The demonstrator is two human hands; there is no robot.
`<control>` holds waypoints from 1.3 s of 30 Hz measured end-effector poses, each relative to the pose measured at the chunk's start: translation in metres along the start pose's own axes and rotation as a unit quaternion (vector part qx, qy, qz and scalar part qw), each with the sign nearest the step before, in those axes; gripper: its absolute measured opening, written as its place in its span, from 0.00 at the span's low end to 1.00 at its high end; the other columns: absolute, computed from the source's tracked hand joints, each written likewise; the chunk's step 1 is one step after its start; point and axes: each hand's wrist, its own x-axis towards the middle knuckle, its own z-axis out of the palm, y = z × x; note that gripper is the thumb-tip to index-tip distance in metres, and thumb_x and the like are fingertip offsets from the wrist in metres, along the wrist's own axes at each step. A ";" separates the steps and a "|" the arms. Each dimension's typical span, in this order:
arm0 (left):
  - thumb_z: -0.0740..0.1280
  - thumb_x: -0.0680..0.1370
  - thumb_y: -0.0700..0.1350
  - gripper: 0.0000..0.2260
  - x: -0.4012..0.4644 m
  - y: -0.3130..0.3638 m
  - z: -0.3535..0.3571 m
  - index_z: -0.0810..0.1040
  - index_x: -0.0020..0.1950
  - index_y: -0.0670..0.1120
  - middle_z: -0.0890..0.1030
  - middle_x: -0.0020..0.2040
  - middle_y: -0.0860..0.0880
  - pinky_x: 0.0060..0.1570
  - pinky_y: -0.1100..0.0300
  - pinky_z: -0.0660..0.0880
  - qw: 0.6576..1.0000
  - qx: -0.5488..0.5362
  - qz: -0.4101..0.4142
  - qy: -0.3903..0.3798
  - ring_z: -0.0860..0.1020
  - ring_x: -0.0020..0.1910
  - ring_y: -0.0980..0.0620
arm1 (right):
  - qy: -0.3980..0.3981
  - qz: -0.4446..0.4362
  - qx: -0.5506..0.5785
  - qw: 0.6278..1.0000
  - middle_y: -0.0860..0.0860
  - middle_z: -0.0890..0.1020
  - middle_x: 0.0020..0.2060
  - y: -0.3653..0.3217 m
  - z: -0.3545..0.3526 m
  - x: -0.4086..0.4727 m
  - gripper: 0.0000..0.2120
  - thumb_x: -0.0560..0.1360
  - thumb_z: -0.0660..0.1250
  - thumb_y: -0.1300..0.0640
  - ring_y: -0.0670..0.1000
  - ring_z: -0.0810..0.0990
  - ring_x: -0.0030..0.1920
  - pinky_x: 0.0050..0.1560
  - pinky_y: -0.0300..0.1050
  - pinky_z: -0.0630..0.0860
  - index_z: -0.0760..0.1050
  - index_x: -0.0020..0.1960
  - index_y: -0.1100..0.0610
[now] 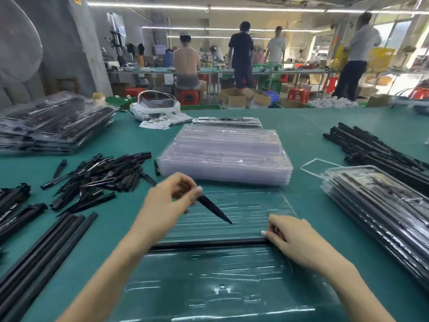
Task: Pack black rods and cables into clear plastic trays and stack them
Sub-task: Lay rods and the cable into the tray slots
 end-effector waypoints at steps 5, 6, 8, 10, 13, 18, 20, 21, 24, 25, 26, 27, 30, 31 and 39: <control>0.59 0.81 0.44 0.04 -0.035 0.004 0.042 0.66 0.47 0.48 0.84 0.41 0.51 0.47 0.60 0.75 0.997 -0.013 0.003 -0.080 0.81 0.42 0.56 | 0.004 -0.001 -0.008 1.000 0.44 0.75 0.40 -0.002 0.001 0.000 0.12 0.79 0.58 0.44 0.47 0.70 0.41 0.45 0.45 0.66 0.62 0.40 0.47; 0.58 0.82 0.45 0.03 -0.039 0.005 0.048 0.66 0.48 0.49 0.83 0.39 0.51 0.47 0.58 0.76 0.995 -0.009 0.019 -0.098 0.81 0.40 0.54 | 0.005 -0.001 -0.010 1.000 0.44 0.76 0.40 -0.002 0.002 0.000 0.13 0.79 0.58 0.44 0.47 0.71 0.41 0.44 0.45 0.66 0.61 0.39 0.46; 0.57 0.81 0.49 0.01 -0.046 0.006 0.057 0.66 0.51 0.53 0.80 0.37 0.54 0.42 0.59 0.74 0.988 0.038 0.075 -0.126 0.76 0.35 0.57 | 0.006 -0.002 -0.015 1.000 0.44 0.76 0.41 -0.002 0.002 0.001 0.12 0.79 0.58 0.44 0.47 0.71 0.42 0.45 0.45 0.65 0.62 0.40 0.47; 0.60 0.81 0.46 0.05 -0.054 0.007 0.065 0.69 0.52 0.56 0.77 0.38 0.57 0.42 0.62 0.73 0.981 0.051 0.110 -0.153 0.73 0.35 0.60 | 0.005 -0.003 -0.021 1.000 0.43 0.75 0.42 -0.002 0.002 0.001 0.11 0.79 0.58 0.44 0.47 0.71 0.44 0.45 0.46 0.64 0.63 0.41 0.48; 0.58 0.79 0.44 0.10 -0.065 0.010 0.074 0.70 0.55 0.60 0.76 0.44 0.66 0.45 0.61 0.76 0.972 0.045 0.118 -0.199 0.75 0.38 0.64 | 0.004 -0.009 -0.030 1.000 0.43 0.73 0.41 -0.002 0.002 0.002 0.11 0.79 0.57 0.44 0.49 0.74 0.48 0.45 0.46 0.64 0.63 0.43 0.49; 0.53 0.77 0.59 0.11 -0.073 0.011 0.080 0.67 0.57 0.62 0.77 0.49 0.55 0.47 0.52 0.75 0.953 0.103 0.191 -0.210 0.78 0.46 0.56 | 0.004 -0.007 -0.036 0.999 0.44 0.75 0.43 -0.003 0.003 0.003 0.10 0.80 0.56 0.45 0.50 0.74 0.51 0.49 0.46 0.67 0.63 0.44 0.50; 0.55 0.77 0.60 0.10 -0.072 0.011 0.084 0.66 0.57 0.62 0.77 0.48 0.56 0.47 0.52 0.75 0.951 0.123 0.206 -0.193 0.77 0.46 0.55 | 0.006 -0.009 -0.038 0.999 0.44 0.75 0.43 -0.003 0.003 0.003 0.11 0.80 0.56 0.45 0.50 0.74 0.50 0.49 0.46 0.67 0.64 0.44 0.50; 0.58 0.77 0.60 0.10 -0.070 0.011 0.087 0.66 0.57 0.62 0.76 0.49 0.56 0.46 0.52 0.75 0.948 0.146 0.214 -0.187 0.76 0.46 0.54 | 0.006 -0.009 -0.039 0.999 0.44 0.74 0.42 -0.003 0.003 0.003 0.11 0.80 0.56 0.45 0.50 0.74 0.50 0.49 0.46 0.67 0.64 0.44 0.50; 0.64 0.78 0.55 0.12 -0.064 0.008 0.096 0.70 0.61 0.59 0.75 0.50 0.54 0.46 0.53 0.73 0.930 0.220 0.228 -0.188 0.73 0.48 0.53 | 0.007 -0.007 -0.035 0.999 0.45 0.75 0.42 -0.004 0.003 0.002 0.11 0.80 0.56 0.45 0.50 0.74 0.49 0.49 0.47 0.68 0.64 0.44 0.51; 0.64 0.78 0.53 0.14 -0.064 0.007 0.099 0.71 0.64 0.56 0.75 0.52 0.54 0.49 0.55 0.71 0.922 0.243 0.226 -0.201 0.72 0.51 0.52 | 0.008 -0.008 -0.033 0.999 0.45 0.76 0.43 -0.004 0.004 0.002 0.11 0.80 0.57 0.46 0.50 0.74 0.49 0.49 0.47 0.68 0.64 0.44 0.52; 0.64 0.78 0.52 0.17 -0.064 0.004 0.102 0.71 0.66 0.53 0.75 0.54 0.53 0.53 0.57 0.69 0.915 0.255 0.221 -0.221 0.71 0.54 0.52 | 0.011 -0.009 -0.034 0.999 0.46 0.76 0.43 -0.004 0.004 0.002 0.11 0.80 0.57 0.46 0.51 0.74 0.49 0.49 0.47 0.69 0.64 0.44 0.52; 0.64 0.78 0.50 0.18 -0.066 0.001 0.103 0.69 0.68 0.52 0.73 0.57 0.53 0.57 0.59 0.67 0.917 0.244 0.209 -0.238 0.70 0.57 0.53 | 0.014 -0.012 -0.038 0.999 0.46 0.77 0.43 -0.004 0.004 0.003 0.11 0.80 0.57 0.46 0.51 0.74 0.49 0.49 0.47 0.69 0.64 0.44 0.51; 0.64 0.79 0.46 0.17 -0.070 -0.001 0.098 0.69 0.67 0.50 0.69 0.61 0.54 0.60 0.61 0.67 0.940 0.171 0.158 -0.248 0.69 0.60 0.55 | 0.021 -0.017 -0.045 0.999 0.46 0.77 0.43 -0.003 0.005 0.003 0.11 0.80 0.56 0.46 0.51 0.74 0.49 0.47 0.46 0.67 0.63 0.43 0.51; 0.64 0.79 0.45 0.16 -0.071 -0.001 0.095 0.69 0.66 0.49 0.69 0.60 0.54 0.60 0.63 0.66 0.940 0.178 0.161 -0.242 0.69 0.59 0.56 | 0.021 -0.018 -0.044 0.999 0.45 0.76 0.42 -0.003 0.005 0.003 0.11 0.80 0.56 0.46 0.51 0.74 0.48 0.47 0.46 0.67 0.63 0.43 0.50; 0.58 0.81 0.41 0.12 -0.067 -0.017 0.065 0.75 0.59 0.54 0.72 0.52 0.57 0.55 0.66 0.64 0.941 0.264 0.130 -0.166 0.68 0.55 0.58 | 0.021 -0.021 -0.027 0.999 0.42 0.70 0.36 0.000 0.005 0.002 0.11 0.80 0.57 0.46 0.48 0.68 0.41 0.44 0.45 0.64 0.63 0.42 0.49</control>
